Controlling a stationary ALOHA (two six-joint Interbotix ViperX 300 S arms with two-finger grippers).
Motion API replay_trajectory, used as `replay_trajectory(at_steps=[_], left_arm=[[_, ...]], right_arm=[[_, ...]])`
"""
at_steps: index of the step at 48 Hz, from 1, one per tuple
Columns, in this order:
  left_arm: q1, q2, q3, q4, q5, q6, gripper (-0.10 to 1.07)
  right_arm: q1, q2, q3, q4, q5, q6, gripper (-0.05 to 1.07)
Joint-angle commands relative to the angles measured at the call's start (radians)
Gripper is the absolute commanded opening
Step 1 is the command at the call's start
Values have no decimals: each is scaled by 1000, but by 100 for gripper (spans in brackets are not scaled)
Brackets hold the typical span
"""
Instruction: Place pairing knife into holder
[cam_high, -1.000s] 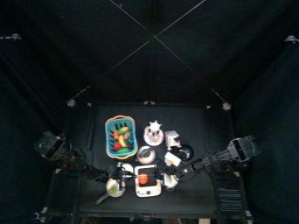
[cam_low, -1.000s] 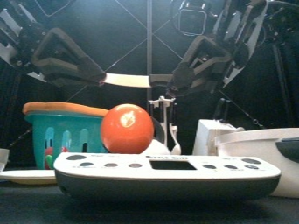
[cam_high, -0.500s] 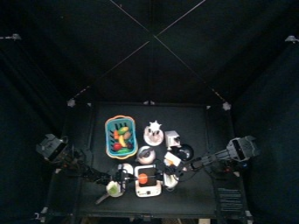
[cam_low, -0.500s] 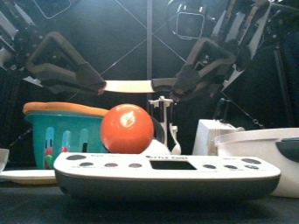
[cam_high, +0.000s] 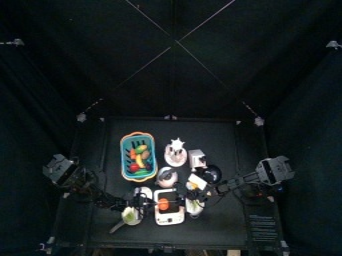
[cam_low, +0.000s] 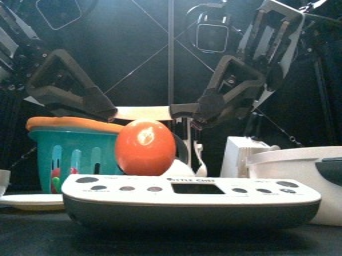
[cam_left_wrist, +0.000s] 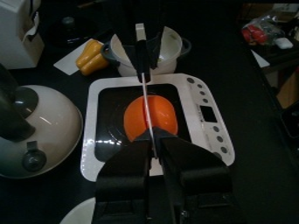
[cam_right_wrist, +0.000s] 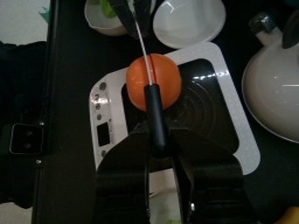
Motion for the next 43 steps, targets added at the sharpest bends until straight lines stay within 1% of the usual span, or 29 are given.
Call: replay_trajectory(at_steps=[1,23,43], left_arm=[[-11,-6,-9,2,5,0,51],[-3,-2,-6,3,11,2,51],[5,-29,5,8,12,8,51]], right_arm=[[-14,-11,-8,2,0,3,41],[-26,-8,-11,3,3,3,41],[-26,-20,-12,2,3,2,41]])
